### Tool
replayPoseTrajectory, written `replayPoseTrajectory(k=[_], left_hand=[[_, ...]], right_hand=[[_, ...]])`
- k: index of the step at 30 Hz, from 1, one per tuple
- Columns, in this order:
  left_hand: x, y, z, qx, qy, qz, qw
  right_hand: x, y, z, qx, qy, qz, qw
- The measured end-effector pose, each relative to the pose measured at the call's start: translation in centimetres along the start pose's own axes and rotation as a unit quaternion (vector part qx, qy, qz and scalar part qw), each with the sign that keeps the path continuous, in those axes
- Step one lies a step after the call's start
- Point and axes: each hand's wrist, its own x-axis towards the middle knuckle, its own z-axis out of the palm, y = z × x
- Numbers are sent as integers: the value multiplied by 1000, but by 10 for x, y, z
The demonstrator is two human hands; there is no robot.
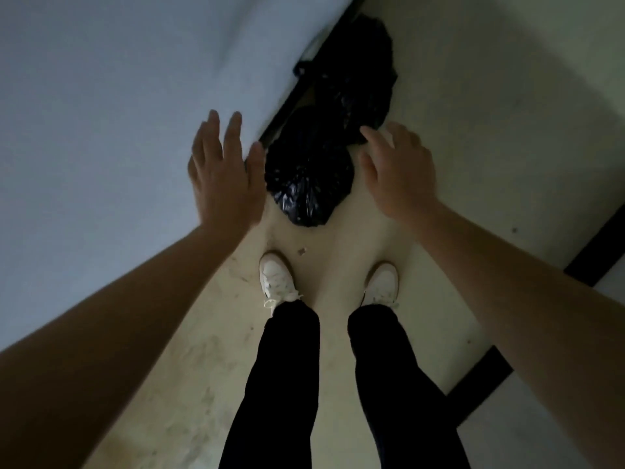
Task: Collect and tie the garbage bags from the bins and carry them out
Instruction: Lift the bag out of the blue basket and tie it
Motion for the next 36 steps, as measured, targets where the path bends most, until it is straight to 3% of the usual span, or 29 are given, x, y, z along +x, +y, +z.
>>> replayPoseTrajectory(k=[4, 9, 11, 14, 20, 26, 31, 36], left_hand=[[8, 46, -105, 38, 56, 85, 994], [-9, 107, -266, 78, 135, 136, 978], [-33, 122, -322, 91, 169, 125, 973], [-92, 128, -387, 90, 218, 39, 971], [-221, 80, -477, 143, 275, -53, 949], [-388, 5, -579, 167, 375, -158, 898], [-585, -73, -632, 191, 458, -241, 834], [-832, -155, -657, 242, 477, -347, 770]], right_hand=[[13, -20, -118, -61, 91, -79, 991], [15, -74, -291, -53, 171, -146, 973], [7, -99, -344, -46, 192, -174, 965], [-21, -142, -397, -4, 202, -202, 958], [-86, -244, -448, 13, 191, -364, 912], [-202, -391, -486, 43, 210, -489, 845], [-364, -533, -479, 87, 221, -599, 765], [-600, -683, -435, 135, 181, -711, 666]])
